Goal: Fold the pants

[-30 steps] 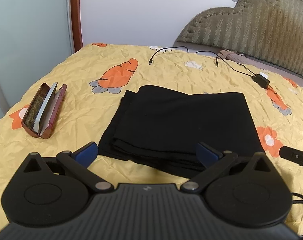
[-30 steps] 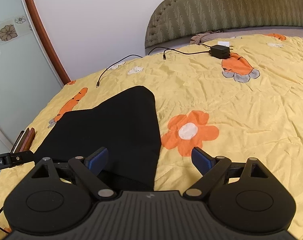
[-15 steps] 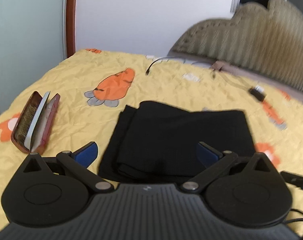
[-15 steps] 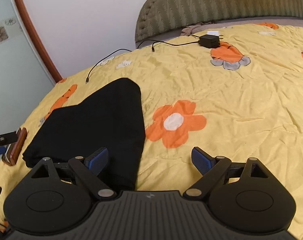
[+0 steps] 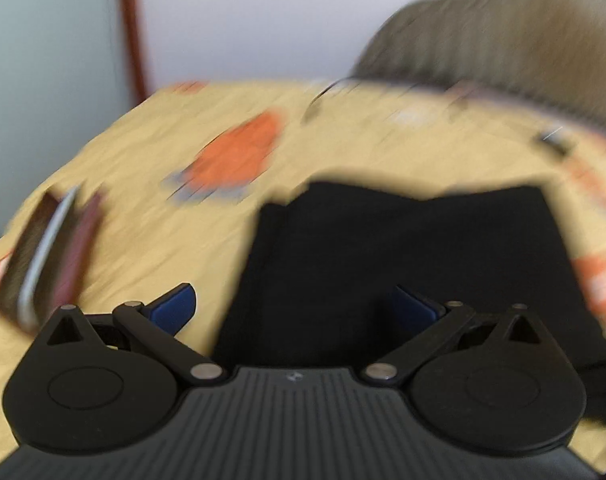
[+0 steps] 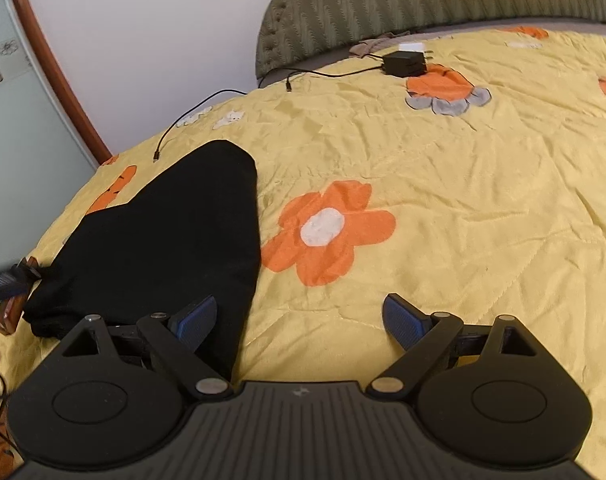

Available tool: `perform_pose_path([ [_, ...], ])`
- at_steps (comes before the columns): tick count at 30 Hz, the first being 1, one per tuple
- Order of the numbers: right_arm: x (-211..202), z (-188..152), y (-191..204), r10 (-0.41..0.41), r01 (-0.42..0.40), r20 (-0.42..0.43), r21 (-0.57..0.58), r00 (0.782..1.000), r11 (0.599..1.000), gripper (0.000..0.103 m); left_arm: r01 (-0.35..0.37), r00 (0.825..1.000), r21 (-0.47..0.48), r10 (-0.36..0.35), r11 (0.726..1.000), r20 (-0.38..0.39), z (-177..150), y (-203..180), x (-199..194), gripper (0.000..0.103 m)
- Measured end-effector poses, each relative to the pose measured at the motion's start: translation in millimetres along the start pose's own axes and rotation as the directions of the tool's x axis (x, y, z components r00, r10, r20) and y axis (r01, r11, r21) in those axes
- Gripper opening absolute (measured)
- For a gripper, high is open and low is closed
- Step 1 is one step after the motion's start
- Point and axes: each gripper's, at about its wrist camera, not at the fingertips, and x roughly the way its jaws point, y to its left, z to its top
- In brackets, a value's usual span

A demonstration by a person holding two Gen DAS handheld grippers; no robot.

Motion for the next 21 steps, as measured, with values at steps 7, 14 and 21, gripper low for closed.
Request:
perform_pose_path([
  [7, -3.8, 1.4, -18.9, 0.052, -0.058, 0.073, 0.093, 0.996, 0.994, 0.091, 0.092, 0.995, -0.147, -0.087, 0.985, 0.042, 0.4, 27.9, -12.3, 0.103],
  [14, -4.3, 14.6, -10.1, 0.052, -0.057, 0.111, 0.042, 0.992, 0.997, 0.091, 0.209, 0.976, -0.019, -0.207, 0.978, 0.067, 52.6, -24.8, 5.9, 0.103],
  [21, 8.3, 28.4, -7.7, 0.030, -0.030, 0.119, -0.002, 0.992, 1.000, 0.091, 0.043, 0.998, -0.007, -0.043, 0.999, 0.040, 50.9, -20.7, 73.6, 0.103],
])
